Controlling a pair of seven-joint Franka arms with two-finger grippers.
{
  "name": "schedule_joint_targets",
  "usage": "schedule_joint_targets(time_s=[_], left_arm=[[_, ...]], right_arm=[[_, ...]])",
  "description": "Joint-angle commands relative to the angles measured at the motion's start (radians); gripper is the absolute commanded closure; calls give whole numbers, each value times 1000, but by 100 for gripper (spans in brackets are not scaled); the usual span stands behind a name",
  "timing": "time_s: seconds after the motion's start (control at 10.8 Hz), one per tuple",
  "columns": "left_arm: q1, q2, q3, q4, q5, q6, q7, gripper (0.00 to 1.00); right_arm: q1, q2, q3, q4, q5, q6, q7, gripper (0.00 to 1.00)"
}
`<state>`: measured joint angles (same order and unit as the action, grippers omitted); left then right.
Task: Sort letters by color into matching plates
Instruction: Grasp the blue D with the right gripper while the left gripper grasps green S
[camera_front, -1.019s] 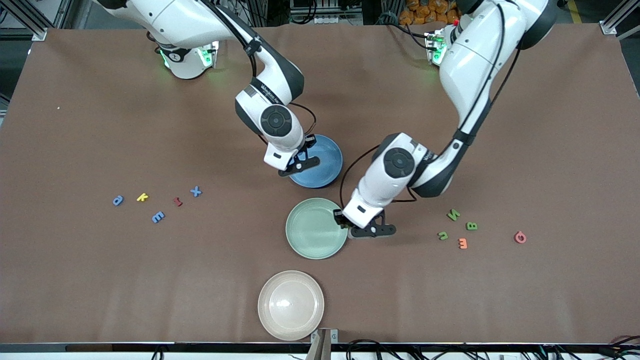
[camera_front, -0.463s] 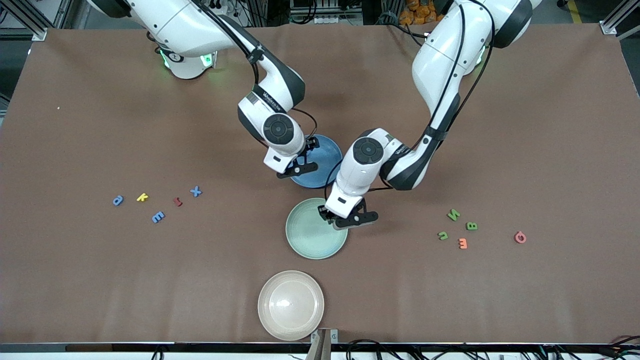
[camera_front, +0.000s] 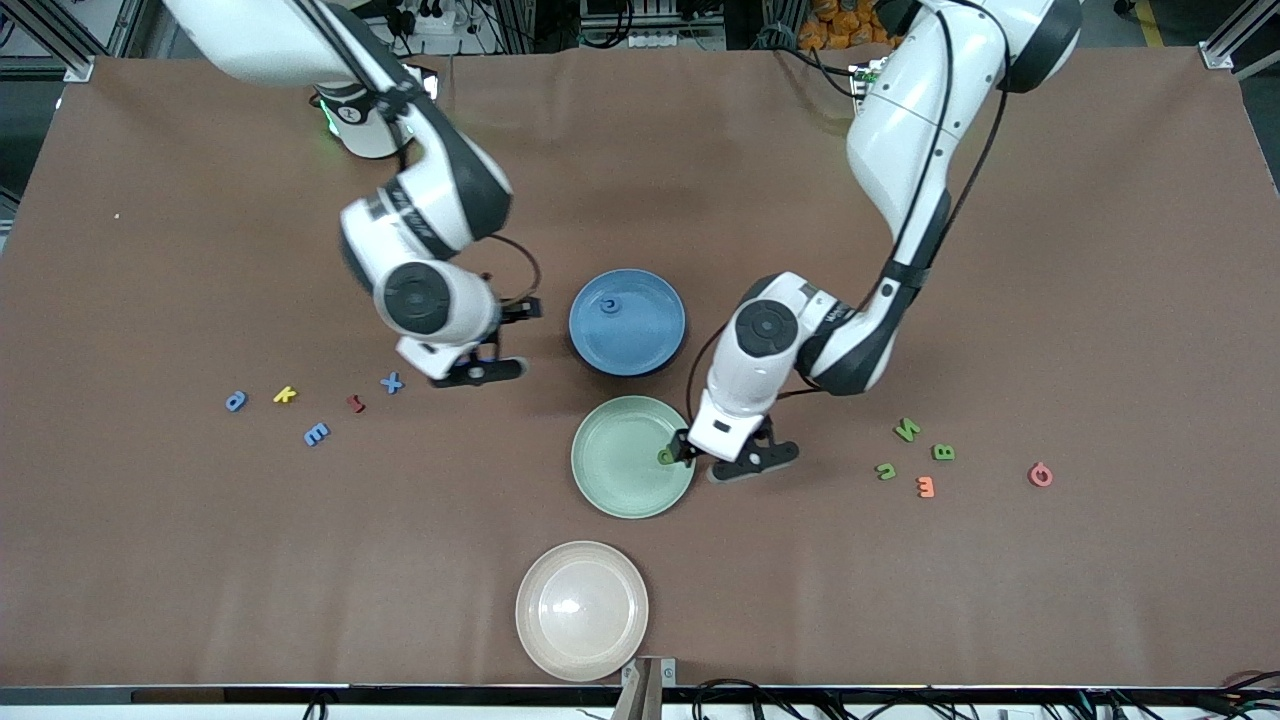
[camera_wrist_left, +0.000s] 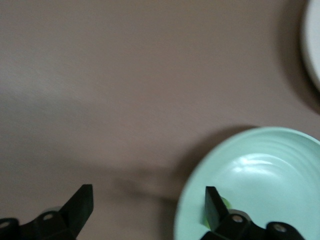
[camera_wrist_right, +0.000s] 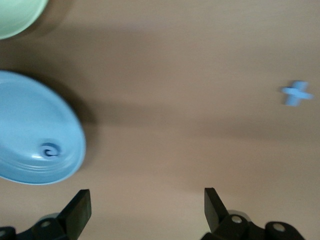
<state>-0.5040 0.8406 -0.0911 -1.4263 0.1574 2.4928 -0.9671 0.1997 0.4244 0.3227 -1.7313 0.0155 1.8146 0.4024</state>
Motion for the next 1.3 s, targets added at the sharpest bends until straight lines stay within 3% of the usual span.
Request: schedule_joint_targets(time_s=[0.0,0.19,0.28,0.56,0.93,1.11,1.2], left_arm=[[140,-46,-1,-13,11,-188,201,0],[221,-57,-2,-13,2,-282,243,0],[251,-54,-2,-13,-2,-282,226,0],[318,-54,-9,-11,-7,-282,226,0],[377,-37,-35,-14,-15,-275,295,0],[387,-28,-36,-17,-18,-270,298,0],[386,-26,-36,-31,-25,-269,285,0]], right_arm=[[-78,-79,-127,-36,-8,-52,-36,0],[-118,-79,-197,-42,-58,-40,-297,0],[-153,-79,-203,-54,-84,-20,-368,0],[-265,-82,-203,-91,-156,75,-425,0],[-368,-32,-203,-133,-242,259,-782,0],[-420,20,-203,-136,-243,353,-1050,0],[-439,34,-203,-136,-243,382,-1082,0]])
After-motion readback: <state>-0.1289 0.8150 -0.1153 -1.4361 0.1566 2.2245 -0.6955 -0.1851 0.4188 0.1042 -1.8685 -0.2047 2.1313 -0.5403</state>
